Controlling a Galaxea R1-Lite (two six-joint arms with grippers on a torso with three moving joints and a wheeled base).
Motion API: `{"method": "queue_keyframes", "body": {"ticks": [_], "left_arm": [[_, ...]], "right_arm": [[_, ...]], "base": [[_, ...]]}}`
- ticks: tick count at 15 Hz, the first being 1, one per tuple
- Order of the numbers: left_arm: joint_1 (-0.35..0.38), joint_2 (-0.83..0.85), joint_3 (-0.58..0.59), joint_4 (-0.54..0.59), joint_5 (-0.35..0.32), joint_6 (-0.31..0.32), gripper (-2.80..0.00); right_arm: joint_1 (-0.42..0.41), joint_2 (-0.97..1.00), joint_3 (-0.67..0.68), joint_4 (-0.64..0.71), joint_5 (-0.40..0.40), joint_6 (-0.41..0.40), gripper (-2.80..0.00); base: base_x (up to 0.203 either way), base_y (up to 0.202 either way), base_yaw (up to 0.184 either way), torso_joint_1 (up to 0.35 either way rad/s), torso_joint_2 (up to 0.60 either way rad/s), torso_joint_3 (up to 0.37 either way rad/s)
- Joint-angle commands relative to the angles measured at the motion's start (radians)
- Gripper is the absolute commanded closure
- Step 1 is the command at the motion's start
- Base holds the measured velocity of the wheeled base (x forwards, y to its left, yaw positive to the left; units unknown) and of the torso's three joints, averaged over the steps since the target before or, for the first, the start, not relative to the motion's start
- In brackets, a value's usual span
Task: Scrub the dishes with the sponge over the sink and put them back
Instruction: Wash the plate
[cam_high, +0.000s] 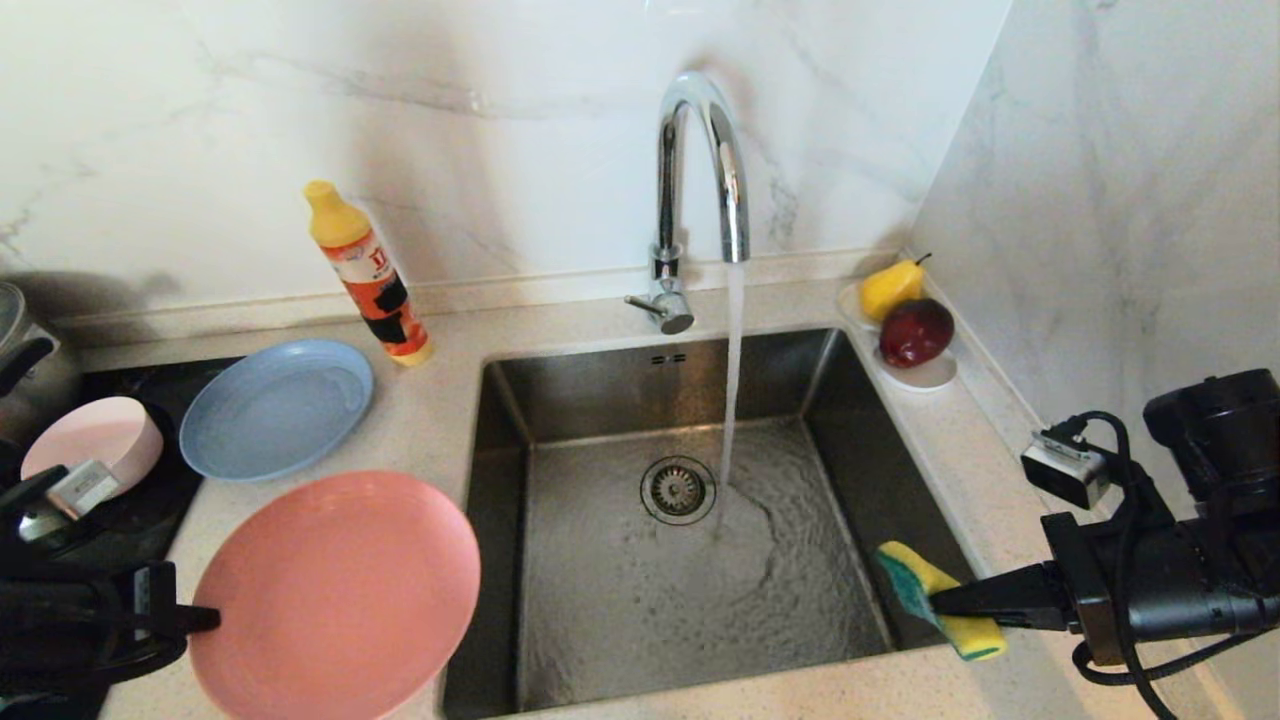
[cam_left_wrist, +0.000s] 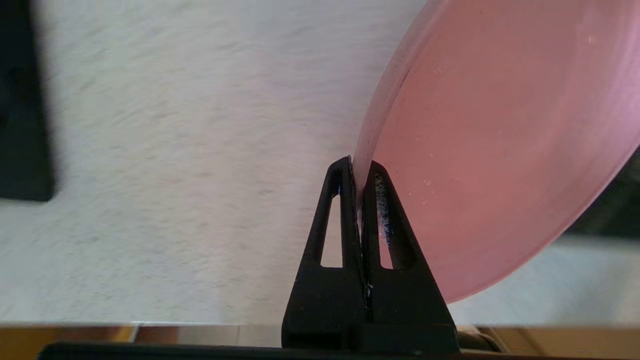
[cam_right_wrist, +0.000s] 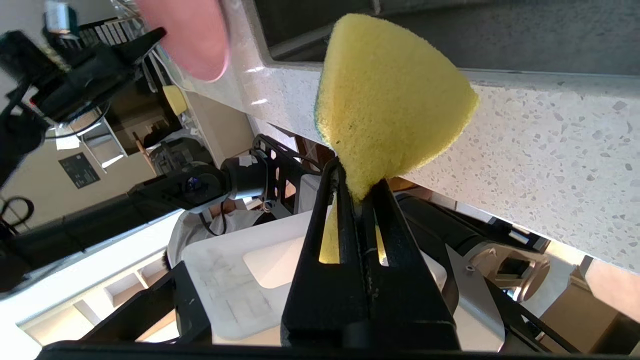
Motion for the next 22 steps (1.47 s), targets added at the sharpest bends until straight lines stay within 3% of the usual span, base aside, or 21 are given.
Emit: {"method": "queue_keyframes", "body": {"ticks": [1, 4, 7, 13, 17, 22], "left_arm": [[-0.049, -0.078, -0.01, 0.001, -0.025, -0.004, 0.0], [-0.127, -0.072, -0.07, -0.003, -0.031, -0.027, 0.0], [-0.273, -0.001, -0.128, -0.012, -0.025, -0.056, 0.0], [-0.566, 0.261, -0.354, -0.029, 0.077, -0.178, 0.0], [-0.688, 0.417, -0.374, -0.214, 0.129, -0.244, 0.0], [-0.786, 0.554, -0.376, -0.373, 0.139, -0.286, 0.0]], "right_arm": [[-0.01, -0.024, -0.001, 0.001, 0.006, 0.003, 0.0], [-0.04, -0.052, -0.008, 0.0, 0.011, 0.001, 0.0], [-0.056, -0.061, -0.015, -0.001, 0.011, -0.003, 0.0], [-0.058, -0.091, -0.031, -0.001, 0.006, -0.001, 0.0], [-0.058, -0.101, -0.029, -0.001, 0.003, 0.002, 0.0], [-0.062, -0.131, -0.012, 0.001, 0.006, 0.003, 0.0]], "base": [[0.0, 0.0, 0.0, 0.0, 0.0, 0.0], [0.0, 0.0, 0.0, 0.0, 0.0, 0.0], [0.0, 0.0, 0.0, 0.0, 0.0, 0.0], [0.0, 0.0, 0.0, 0.0, 0.0, 0.0], [0.0, 0.0, 0.0, 0.0, 0.0, 0.0], [0.0, 0.0, 0.0, 0.0, 0.0, 0.0]]}}
